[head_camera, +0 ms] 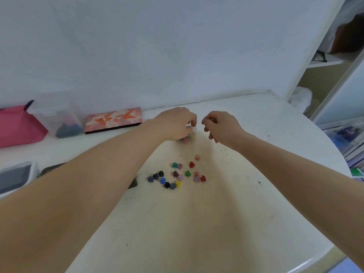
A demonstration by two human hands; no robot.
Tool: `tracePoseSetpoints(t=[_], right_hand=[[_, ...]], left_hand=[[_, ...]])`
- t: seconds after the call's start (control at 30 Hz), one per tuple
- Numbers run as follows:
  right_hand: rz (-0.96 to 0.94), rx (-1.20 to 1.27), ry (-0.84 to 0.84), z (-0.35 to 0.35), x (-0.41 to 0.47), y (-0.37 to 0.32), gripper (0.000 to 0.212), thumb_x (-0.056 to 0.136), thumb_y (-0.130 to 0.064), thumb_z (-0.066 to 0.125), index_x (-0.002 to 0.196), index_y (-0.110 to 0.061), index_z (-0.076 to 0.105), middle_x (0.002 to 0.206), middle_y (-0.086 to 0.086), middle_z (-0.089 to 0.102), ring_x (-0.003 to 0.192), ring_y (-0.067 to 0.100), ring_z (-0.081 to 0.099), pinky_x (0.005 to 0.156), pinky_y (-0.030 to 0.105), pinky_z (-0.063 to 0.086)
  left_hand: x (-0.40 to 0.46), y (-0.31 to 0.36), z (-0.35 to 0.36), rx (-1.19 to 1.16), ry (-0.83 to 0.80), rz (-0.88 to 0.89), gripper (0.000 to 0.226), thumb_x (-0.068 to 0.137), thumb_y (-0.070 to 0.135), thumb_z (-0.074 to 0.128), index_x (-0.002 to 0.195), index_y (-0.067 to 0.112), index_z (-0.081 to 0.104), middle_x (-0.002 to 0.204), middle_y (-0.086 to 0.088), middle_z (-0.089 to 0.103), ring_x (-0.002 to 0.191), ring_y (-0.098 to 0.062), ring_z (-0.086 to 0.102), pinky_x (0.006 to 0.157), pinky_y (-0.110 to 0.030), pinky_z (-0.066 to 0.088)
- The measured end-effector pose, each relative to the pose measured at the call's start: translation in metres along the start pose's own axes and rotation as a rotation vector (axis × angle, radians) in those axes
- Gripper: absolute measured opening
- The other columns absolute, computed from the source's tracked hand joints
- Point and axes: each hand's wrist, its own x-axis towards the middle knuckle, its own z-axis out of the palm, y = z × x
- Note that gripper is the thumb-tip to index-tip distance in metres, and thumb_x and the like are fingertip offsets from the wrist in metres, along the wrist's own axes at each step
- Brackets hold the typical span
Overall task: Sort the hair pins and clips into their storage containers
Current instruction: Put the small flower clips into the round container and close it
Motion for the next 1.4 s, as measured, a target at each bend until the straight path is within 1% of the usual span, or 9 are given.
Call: tracePoseSetpoints(t=[0.17,0.23,0.33,0.43,0.6,0.73,0.83,1.07,1.4], right_hand=[[0.002,-0.197,-0.233,-0.001,-0.019,-0.007,0.023,0.094,-0.041,0.050,0.105,-0.023,0.060,0.086,0.004,0.071,0.050,0.013,0.059,0.052,0.025,0.046],[-0.018,-0.335,-0.374,0.002,-0.034,-0.010,0.032,0.094,-0.051,0.048,0.115,-0.028,0.053,0.092,-0.001,0.069,0.061,0.017,0.067,0.054,0.029,0.054],[-0.256,-0.818,-0.524,0.015,-0.054,-0.013,0.037,0.099,-0.034,0.044,0.135,-0.029,0.039,0.128,0.004,0.047,0.094,0.029,0.060,0.073,0.041,0.059],[-0.350,-0.897,-0.430,0.034,-0.076,-0.017,0.041,0.101,-0.047,0.033,0.133,-0.022,0.038,0.118,0.009,0.036,0.089,0.030,0.048,0.077,0.040,0.046],[-0.463,-1.015,-0.227,0.051,-0.096,-0.003,0.029,0.106,-0.032,0.029,0.110,-0.012,0.051,0.101,0.007,0.034,0.064,0.022,0.030,0.050,0.033,0.034],[-0.462,-0.991,-0.178,0.053,-0.092,0.008,0.020,0.105,-0.028,0.031,0.112,-0.012,0.042,0.111,0.009,0.039,0.069,0.030,0.055,0.053,0.039,0.037],[-0.460,-1.017,-0.170,0.054,-0.087,0.011,0.019,0.106,-0.024,0.032,0.113,-0.010,0.042,0.110,0.009,0.038,0.064,0.031,0.050,0.051,0.038,0.034],[-0.382,-0.993,-0.163,0.055,-0.085,0.008,0.010,0.102,-0.011,0.036,0.110,-0.009,0.042,0.106,0.011,0.038,0.049,0.022,0.032,0.043,0.033,0.020],[-0.364,-0.840,-0.119,0.053,-0.084,0.007,0.011,0.101,-0.020,0.037,0.100,-0.010,0.042,0.094,0.007,0.031,0.064,0.031,0.043,0.051,0.034,0.026]], left_hand=[[-0.041,0.006,-0.024,0.002,0.059,-0.010,0.016,0.097,0.031,0.046,0.108,0.023,0.055,0.111,0.001,0.056,0.095,-0.018,0.054,0.083,-0.040,0.050],[-0.068,0.014,-0.030,0.059,-0.096,-0.055,0.030,0.097,0.045,0.048,0.114,0.020,0.050,0.109,0.001,0.055,0.089,-0.016,0.052,0.076,-0.034,0.047],[-0.105,0.025,-0.026,0.134,-0.360,-0.131,0.072,0.085,0.070,0.052,0.135,0.020,0.037,0.120,0.000,0.051,0.092,-0.017,0.048,0.075,-0.030,0.040],[-0.128,0.025,-0.006,0.270,-0.441,-0.159,0.087,0.075,0.083,0.048,0.132,0.020,0.032,0.127,0.000,0.046,0.093,-0.022,0.050,0.083,-0.037,0.048],[-0.136,0.022,0.025,0.383,-0.271,-0.083,0.067,0.091,0.073,0.032,0.120,0.014,0.036,0.116,-0.007,0.048,0.082,-0.027,0.052,0.072,-0.037,0.048],[-0.129,0.022,0.028,0.284,-0.296,-0.032,0.045,0.099,0.055,0.038,0.112,0.011,0.040,0.113,-0.009,0.046,0.087,-0.026,0.051,0.073,-0.036,0.041],[-0.122,0.019,0.029,0.198,-0.301,-0.023,0.029,0.102,0.044,0.040,0.097,0.016,0.033,0.105,-0.008,0.042,0.083,-0.026,0.048,0.083,-0.043,0.047],[-0.111,0.009,0.041,0.141,-0.270,-0.056,0.017,0.102,0.032,0.040,0.097,0.017,0.033,0.108,-0.008,0.041,0.089,-0.031,0.057,0.084,-0.045,0.049],[-0.107,0.005,0.028,0.018,-0.288,-0.016,0.020,0.097,0.035,0.051,0.096,0.018,0.041,0.094,0.000,0.045,0.087,-0.023,0.051,0.077,-0.036,0.045]])
